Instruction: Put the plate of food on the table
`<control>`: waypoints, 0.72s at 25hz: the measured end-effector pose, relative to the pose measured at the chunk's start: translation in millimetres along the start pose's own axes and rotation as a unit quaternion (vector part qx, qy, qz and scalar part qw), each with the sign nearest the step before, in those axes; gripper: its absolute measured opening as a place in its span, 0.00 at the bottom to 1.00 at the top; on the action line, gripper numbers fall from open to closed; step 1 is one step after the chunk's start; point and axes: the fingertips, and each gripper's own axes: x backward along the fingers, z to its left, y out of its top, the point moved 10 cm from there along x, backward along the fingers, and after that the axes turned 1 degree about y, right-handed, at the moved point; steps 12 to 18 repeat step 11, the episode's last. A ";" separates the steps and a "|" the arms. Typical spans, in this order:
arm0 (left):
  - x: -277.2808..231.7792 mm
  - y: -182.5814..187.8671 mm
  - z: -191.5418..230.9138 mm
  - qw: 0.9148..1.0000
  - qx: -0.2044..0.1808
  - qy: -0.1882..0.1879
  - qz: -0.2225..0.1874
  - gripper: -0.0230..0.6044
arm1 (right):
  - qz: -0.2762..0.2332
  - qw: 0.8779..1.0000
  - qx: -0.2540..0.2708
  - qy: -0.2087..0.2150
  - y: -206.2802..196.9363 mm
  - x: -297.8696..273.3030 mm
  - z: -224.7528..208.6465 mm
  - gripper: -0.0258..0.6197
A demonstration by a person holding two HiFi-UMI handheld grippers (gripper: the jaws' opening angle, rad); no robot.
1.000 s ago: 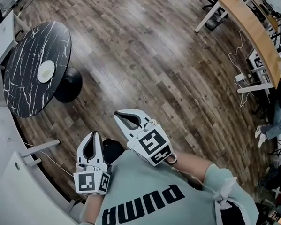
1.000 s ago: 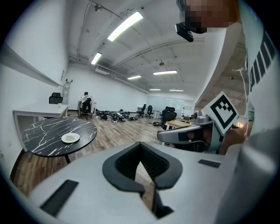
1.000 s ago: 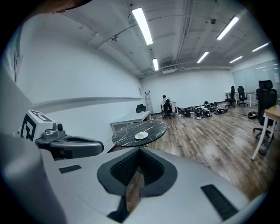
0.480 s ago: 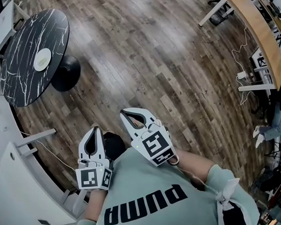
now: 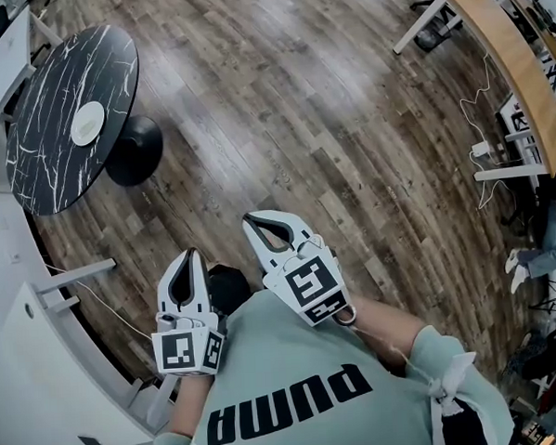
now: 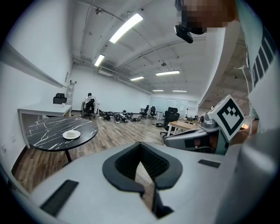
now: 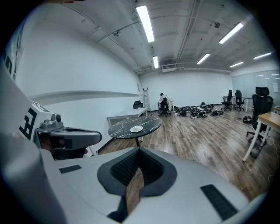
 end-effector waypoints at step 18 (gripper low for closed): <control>-2.9 4.2 -4.8 1.000 -0.003 -0.004 -0.004 0.05 | -0.009 1.000 0.001 -0.006 5.2 5.0 -4.6 0.05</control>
